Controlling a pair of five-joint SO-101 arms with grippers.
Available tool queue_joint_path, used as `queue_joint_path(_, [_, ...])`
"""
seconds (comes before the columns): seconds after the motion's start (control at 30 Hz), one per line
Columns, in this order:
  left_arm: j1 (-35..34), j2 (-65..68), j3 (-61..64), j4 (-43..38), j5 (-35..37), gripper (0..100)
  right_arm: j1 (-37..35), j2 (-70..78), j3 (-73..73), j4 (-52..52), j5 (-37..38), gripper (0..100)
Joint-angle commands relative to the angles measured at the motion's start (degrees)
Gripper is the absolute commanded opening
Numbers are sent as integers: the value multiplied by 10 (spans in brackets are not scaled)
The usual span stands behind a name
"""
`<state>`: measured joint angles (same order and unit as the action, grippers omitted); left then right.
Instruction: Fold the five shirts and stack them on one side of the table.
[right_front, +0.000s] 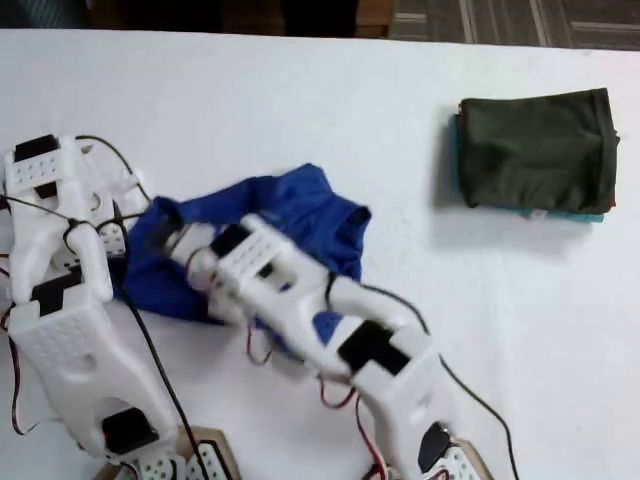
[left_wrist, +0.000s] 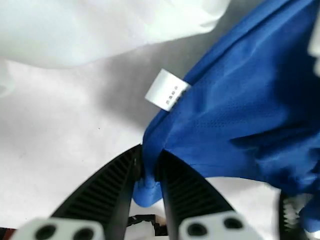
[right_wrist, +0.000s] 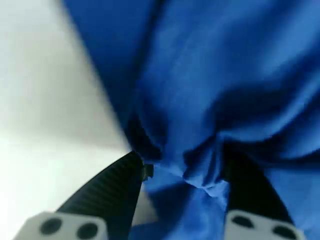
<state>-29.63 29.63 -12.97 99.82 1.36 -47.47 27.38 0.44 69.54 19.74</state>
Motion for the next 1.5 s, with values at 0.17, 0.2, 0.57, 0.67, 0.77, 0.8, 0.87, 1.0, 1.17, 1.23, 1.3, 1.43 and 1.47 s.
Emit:
queue_joint_path(0.17, [-9, -40, -15, 7, -2, 26, 165, -31, -73, 27, 9, 181])
queue_joint_path(0.2, [-9, -40, -15, 7, -2, 26, 178, -36, -78, 27, 10, 186])
queue_joint_path(0.57, [-9, -39, -15, 4, -2, 26, 212, -74, -144, 41, 4, 219])
queue_joint_path(0.67, [-9, -39, -15, 4, -2, 26, 198, -104, -164, 61, 4, 219])
queue_joint_path(0.77, [-9, -38, -15, 4, -2, 26, 175, -137, -172, 84, 4, 219])
queue_joint_path(0.8, [-9, -38, -15, 4, -2, 26, 165, -146, -172, 89, 4, 219])
queue_joint_path(0.87, [-9, -38, -15, 4, -2, 26, 146, -158, -171, 103, 9, 219])
queue_joint_path(1.0, [-9, -38, -15, 4, -2, 26, 127, -150, -169, 144, 9, 219])
queue_joint_path(1.17, [-9, -38, -15, 4, -2, 26, 105, -116, -169, 199, 25, 216])
queue_joint_path(1.23, [-9, -38, -15, 4, -3, 26, 103, -95, -169, 207, 45, 216])
queue_joint_path(1.3, [-9, -38, -15, 4, -3, 26, 107, -72, -169, 209, 49, 216])
queue_joint_path(1.43, [-9, -38, -15, 4, -3, 26, 131, -23, -171, 204, 49, 216])
queue_joint_path(1.47, [-9, -38, -15, 4, -3, 26, 138, -12, -173, 204, 50, 216])
